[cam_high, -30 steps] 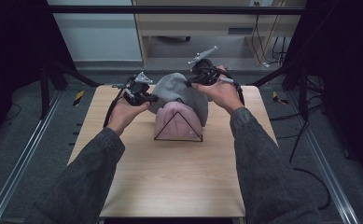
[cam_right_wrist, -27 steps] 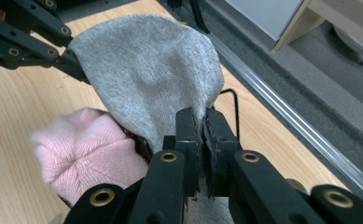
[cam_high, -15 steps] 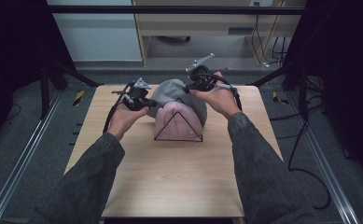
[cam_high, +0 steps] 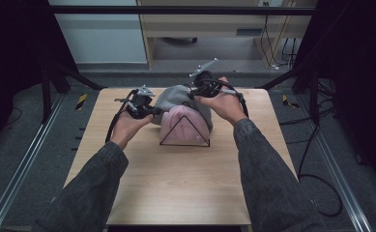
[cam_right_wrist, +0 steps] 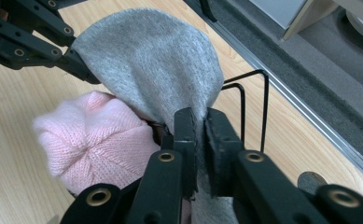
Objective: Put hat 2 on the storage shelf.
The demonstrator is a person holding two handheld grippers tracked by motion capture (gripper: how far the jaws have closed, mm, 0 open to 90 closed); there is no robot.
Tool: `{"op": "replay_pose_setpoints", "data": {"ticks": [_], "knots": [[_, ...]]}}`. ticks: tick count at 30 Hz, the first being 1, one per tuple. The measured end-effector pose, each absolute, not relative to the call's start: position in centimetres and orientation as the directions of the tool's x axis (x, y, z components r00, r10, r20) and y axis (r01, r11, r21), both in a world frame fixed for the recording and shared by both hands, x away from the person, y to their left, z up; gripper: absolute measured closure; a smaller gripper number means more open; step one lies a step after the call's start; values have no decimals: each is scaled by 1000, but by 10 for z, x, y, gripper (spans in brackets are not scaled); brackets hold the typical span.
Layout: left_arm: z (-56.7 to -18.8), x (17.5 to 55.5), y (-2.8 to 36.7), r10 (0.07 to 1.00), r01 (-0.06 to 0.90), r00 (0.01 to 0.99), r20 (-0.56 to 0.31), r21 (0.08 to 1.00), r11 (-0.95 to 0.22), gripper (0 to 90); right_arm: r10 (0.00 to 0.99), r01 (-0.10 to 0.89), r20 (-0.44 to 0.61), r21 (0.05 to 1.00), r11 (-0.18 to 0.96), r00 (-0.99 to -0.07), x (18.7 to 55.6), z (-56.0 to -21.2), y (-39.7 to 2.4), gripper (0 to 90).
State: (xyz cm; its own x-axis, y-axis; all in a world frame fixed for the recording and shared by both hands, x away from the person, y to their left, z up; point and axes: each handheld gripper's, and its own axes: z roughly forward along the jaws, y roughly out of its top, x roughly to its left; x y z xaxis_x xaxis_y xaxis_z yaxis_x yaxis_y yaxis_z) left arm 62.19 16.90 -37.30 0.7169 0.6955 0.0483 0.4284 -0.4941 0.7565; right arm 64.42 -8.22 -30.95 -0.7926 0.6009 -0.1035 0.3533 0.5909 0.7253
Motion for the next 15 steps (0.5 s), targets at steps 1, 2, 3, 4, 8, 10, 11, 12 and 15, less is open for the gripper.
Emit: {"op": "replay_pose_setpoints", "data": {"ticks": [1, 2, 3, 4, 8, 10, 11, 12, 15], "knots": [[-374, 622, 169, 697, 431, 716, 46, 756, -492, 867, 603, 356, -102, 725, 590, -791, 644, -310, -82, 807], [-375, 621, 169, 698, 435, 714, 43, 755, -491, 867, 603, 357, -101, 725, 589, -791, 644, -310, -82, 802], [-376, 622, 170, 697, 433, 715, 45, 755, -493, 866, 605, 358, -99, 727, 586, -790, 643, -310, -82, 794], [-376, 621, 170, 698, 435, 714, 45, 754, -493, 865, 606, 359, -98, 728, 585, -789, 643, -311, -83, 787], [-378, 621, 170, 703, 440, 710, 40, 754, -488, 852, 617, 368, -92, 731, 574, -781, 641, -313, -85, 748], [-380, 621, 171, 707, 446, 706, 36, 752, -485, 843, 622, 370, -88, 736, 567, -778, 640, -314, -86, 742], [-382, 621, 172, 707, 450, 706, 31, 751, -483, 843, 621, 368, -89, 737, 567, -778, 640, -314, -87, 741], [-383, 621, 172, 710, 454, 704, 28, 751, -479, 842, 624, 371, -84, 739, 562, -777, 639, -314, -87, 735], [-385, 620, 173, 712, 459, 702, 20, 752, -474, 838, 628, 373, -85, 740, 560, -774, 637, -314, -89, 720]]}}
